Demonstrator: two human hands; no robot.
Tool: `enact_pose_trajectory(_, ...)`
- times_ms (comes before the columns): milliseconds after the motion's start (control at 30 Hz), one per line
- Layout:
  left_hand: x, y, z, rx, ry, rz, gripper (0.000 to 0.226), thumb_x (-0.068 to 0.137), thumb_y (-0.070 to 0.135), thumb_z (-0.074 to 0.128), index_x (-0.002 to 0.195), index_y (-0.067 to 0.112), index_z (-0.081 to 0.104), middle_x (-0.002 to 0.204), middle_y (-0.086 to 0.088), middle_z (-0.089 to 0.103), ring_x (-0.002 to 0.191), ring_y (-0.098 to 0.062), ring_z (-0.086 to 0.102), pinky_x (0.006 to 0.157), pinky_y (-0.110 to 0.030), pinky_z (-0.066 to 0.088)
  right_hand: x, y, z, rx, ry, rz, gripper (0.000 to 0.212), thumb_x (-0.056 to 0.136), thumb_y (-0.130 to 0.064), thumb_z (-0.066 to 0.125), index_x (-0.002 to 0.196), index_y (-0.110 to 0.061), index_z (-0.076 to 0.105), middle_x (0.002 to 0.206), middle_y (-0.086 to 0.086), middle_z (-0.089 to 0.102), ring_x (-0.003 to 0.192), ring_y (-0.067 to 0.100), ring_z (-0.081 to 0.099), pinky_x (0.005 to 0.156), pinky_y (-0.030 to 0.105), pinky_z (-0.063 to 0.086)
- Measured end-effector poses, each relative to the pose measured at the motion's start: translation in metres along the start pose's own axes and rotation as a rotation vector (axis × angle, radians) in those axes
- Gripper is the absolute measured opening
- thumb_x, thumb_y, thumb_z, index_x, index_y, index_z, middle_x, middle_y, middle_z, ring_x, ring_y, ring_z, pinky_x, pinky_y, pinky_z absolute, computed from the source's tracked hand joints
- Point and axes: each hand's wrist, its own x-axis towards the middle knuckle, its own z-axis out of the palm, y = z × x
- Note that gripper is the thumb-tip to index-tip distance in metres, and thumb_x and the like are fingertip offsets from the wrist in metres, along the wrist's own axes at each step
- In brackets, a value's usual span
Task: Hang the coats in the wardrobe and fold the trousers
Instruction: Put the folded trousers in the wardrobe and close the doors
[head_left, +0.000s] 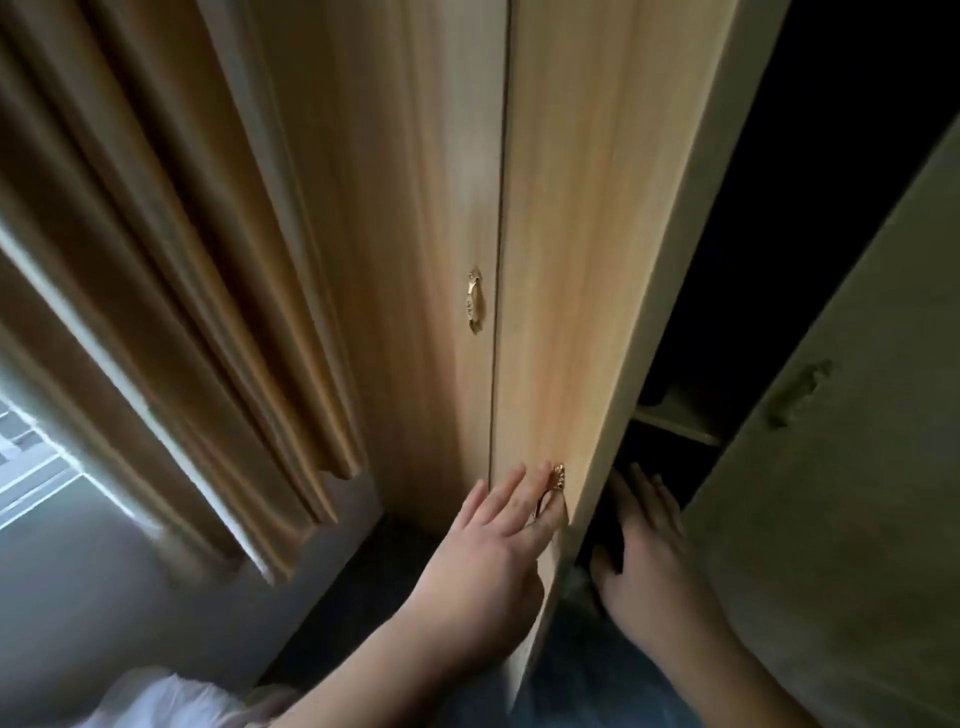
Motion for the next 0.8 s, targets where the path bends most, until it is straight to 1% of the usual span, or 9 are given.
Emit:
enact_pose_trajectory(67, 0.029, 0.020, 0.009, 0.021, -0.054, 0.047, 0.075, 0.098, 0.019, 0.039, 0.156, 0.038, -0.005, 0.158, 0.017, -0.027, 0.146, -0.011, -0.028, 0.121, -0.039, -0.013, 0.003, 0.032, -0.017, 0.028, 0.016, 0.061, 0.085, 0.090, -0.034, 0.064, 0.159, -0.028, 0.015, 0.167, -0.003, 0.012, 0.154, 0.023, 0.005, 0.122, 0.040, 0.014)
enact_pose_trajectory(167, 0.079, 0.053, 0.027, 0.079, -0.085, 0.069, 0.079, 0.098, 0.023, 0.037, 0.152, 0.038, -0.018, 0.157, 0.013, -0.034, 0.145, -0.016, -0.031, 0.122, -0.042, -0.010, 0.007, 0.081, -0.041, 0.045, 0.039, 0.136, 0.083, 0.092, -0.030, 0.059, 0.159, -0.030, 0.009, 0.167, -0.003, 0.011, 0.154, 0.022, 0.004, 0.122, 0.041, 0.023)
enact_pose_trajectory(300, 0.142, 0.094, 0.051, 0.069, -0.061, 0.029, 0.084, 0.098, 0.026, 0.040, 0.150, 0.037, -0.025, 0.156, 0.008, -0.036, 0.145, -0.018, -0.031, 0.123, -0.042, -0.006, 0.015, 0.130, -0.067, -0.010, 0.077, 0.162, 0.083, 0.091, -0.030, 0.056, 0.159, -0.028, 0.009, 0.167, 0.003, 0.013, 0.153, 0.025, 0.009, 0.123, 0.037, 0.018)
enact_pose_trajectory(400, 0.177, 0.117, 0.066, 0.059, -0.043, -0.020, 0.086, 0.098, 0.028, 0.041, 0.149, 0.031, -0.029, 0.154, 0.002, -0.040, 0.147, -0.021, -0.026, 0.124, -0.040, -0.001, 0.024, 0.157, -0.079, -0.020, 0.076, 0.136, 0.083, 0.093, -0.033, 0.051, 0.159, -0.032, -0.001, 0.168, -0.001, 0.000, 0.154, 0.022, 0.003, 0.124, 0.038, 0.017)
enact_pose_trajectory(467, 0.193, 0.125, 0.074, 0.067, -0.030, -0.056, 0.087, 0.098, 0.030, 0.041, 0.148, 0.030, -0.030, 0.154, 0.002, -0.040, 0.149, -0.022, -0.023, 0.124, -0.040, 0.002, 0.032, 0.175, -0.082, -0.033, 0.082, 0.121, 0.084, 0.091, -0.032, 0.049, 0.159, -0.031, 0.000, 0.168, 0.001, 0.001, 0.154, 0.024, 0.005, 0.124, 0.039, 0.018)
enact_pose_trajectory(533, 0.208, 0.126, 0.078, 0.097, -0.017, -0.083, 0.086, 0.098, 0.029, 0.040, 0.149, 0.032, -0.029, 0.155, 0.002, -0.038, 0.149, -0.023, -0.023, 0.124, -0.040, 0.002, 0.041, 0.188, -0.082, -0.043, 0.087, 0.101, 0.086, 0.088, -0.031, 0.049, 0.160, -0.028, 0.003, 0.168, 0.004, 0.004, 0.154, 0.027, 0.008, 0.124, 0.039, 0.018)
enact_pose_trajectory(600, 0.223, 0.124, 0.078, 0.118, -0.009, -0.091, 0.084, 0.098, 0.028, 0.040, 0.149, 0.035, -0.026, 0.156, 0.003, -0.036, 0.148, -0.023, -0.025, 0.124, -0.040, 0.001, 0.054, 0.197, -0.084, -0.046, 0.079, 0.083, 0.087, 0.090, -0.031, 0.048, 0.160, -0.028, -0.004, 0.168, 0.003, -0.002, 0.155, 0.026, 0.003, 0.124, 0.037, 0.013)
enact_pose_trajectory(667, 0.237, 0.123, 0.078, 0.133, -0.017, -0.087, 0.084, 0.096, 0.028, 0.041, 0.150, 0.037, -0.023, 0.158, 0.003, -0.034, 0.148, -0.025, -0.025, 0.124, -0.043, 0.004, 0.067, 0.205, -0.083, -0.048, 0.068, 0.073, 0.088, 0.093, -0.032, 0.047, 0.158, -0.030, -0.012, 0.168, 0.003, -0.009, 0.154, 0.024, -0.005, 0.125, 0.037, 0.009)
enact_pose_trajectory(800, 0.261, 0.128, 0.086, 0.121, -0.015, -0.115, 0.086, 0.094, 0.028, 0.042, 0.151, 0.035, -0.022, 0.159, 0.002, -0.032, 0.149, -0.024, -0.021, 0.124, -0.044, 0.009, 0.089, 0.215, -0.081, -0.018, 0.080, 0.041, 0.089, 0.090, -0.029, 0.051, 0.159, -0.030, -0.005, 0.168, 0.003, -0.006, 0.155, 0.025, -0.004, 0.124, 0.043, 0.017)
